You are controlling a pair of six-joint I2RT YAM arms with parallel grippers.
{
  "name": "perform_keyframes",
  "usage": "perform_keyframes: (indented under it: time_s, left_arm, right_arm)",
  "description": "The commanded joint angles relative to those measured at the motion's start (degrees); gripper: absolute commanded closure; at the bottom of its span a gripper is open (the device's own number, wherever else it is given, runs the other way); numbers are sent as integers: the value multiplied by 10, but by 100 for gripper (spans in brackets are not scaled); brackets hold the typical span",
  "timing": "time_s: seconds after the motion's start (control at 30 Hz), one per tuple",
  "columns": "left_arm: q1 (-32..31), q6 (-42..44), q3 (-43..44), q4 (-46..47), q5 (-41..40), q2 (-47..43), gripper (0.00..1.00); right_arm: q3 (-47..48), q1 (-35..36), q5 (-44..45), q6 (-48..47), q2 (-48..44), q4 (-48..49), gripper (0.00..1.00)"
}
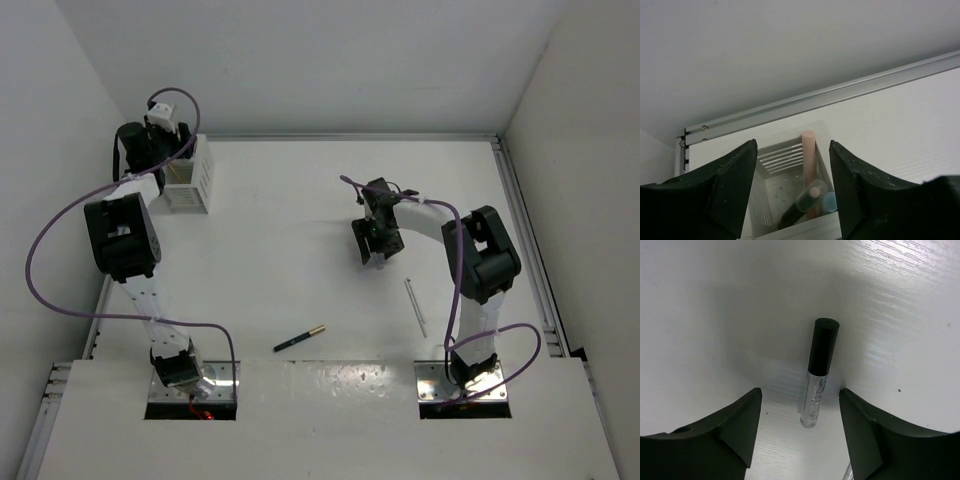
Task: Organize the makeup
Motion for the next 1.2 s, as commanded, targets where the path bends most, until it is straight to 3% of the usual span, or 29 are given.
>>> perform_keyframes:
  time_s: [0.0, 0.1, 0.17, 0.2, 0.23, 0.27, 0.33, 0.37, 0.43, 0.47, 0.57, 0.67, 0.8, 1.0, 1.17]
  left_arm:
    - [-1, 16, 65, -29, 14, -67, 35]
    - [-22, 90, 102, -140, 14, -123, 33]
    - [-64, 210, 144, -331, 44, -164, 30]
    - [-79, 246, 170, -419, 65, -165, 27]
    - [-94, 330, 207, -510, 82, -170, 19]
    - [-137, 376, 212, -676, 89, -178, 16]
    - [-192, 465, 202, -825, 70, -187, 0]
    - [-250, 506, 163, -925, 52, -193, 0]
    - [-309, 513, 71, -977, 52, -215, 0]
    - [-360, 505, 33, -986, 52, -230, 0]
    - [-427, 459, -117, -908, 52, -324, 0]
    - [-506, 409, -202, -848, 40, -395, 0]
    - [-612, 252, -312, -745, 11, -458, 0]
    - [-747, 104, -386, -565, -126, -484, 0]
    - [-785, 66, -416, -486, -197, -427, 12]
  right_arm:
    - [-6, 0, 5, 3, -27, 10, 34]
    - [-2, 0, 6, 4, -31, 10, 29]
    - [-2, 1, 3, 7, -34, 12, 25]
    - [0, 0, 2, 9, -37, 10, 18]
    - [0, 2, -2, 9, -41, 11, 13]
    - [-1, 0, -2, 7, -46, 10, 3]
    - [-3, 1, -8, 9, -54, 6, 0]
    - [-2, 2, -10, 7, -55, 3, 0]
    - [4, 0, -12, 2, -68, -12, 0]
    - [4, -1, -13, 1, -70, -15, 0]
    - [15, -1, -10, -2, -99, -50, 0]
    - [17, -5, -13, 7, -125, -73, 0]
    - [9, -13, -14, 23, -153, -93, 0]
    - [-53, -38, 0, 78, -224, -79, 0]
    - [-109, -46, 6, 74, -291, -63, 1]
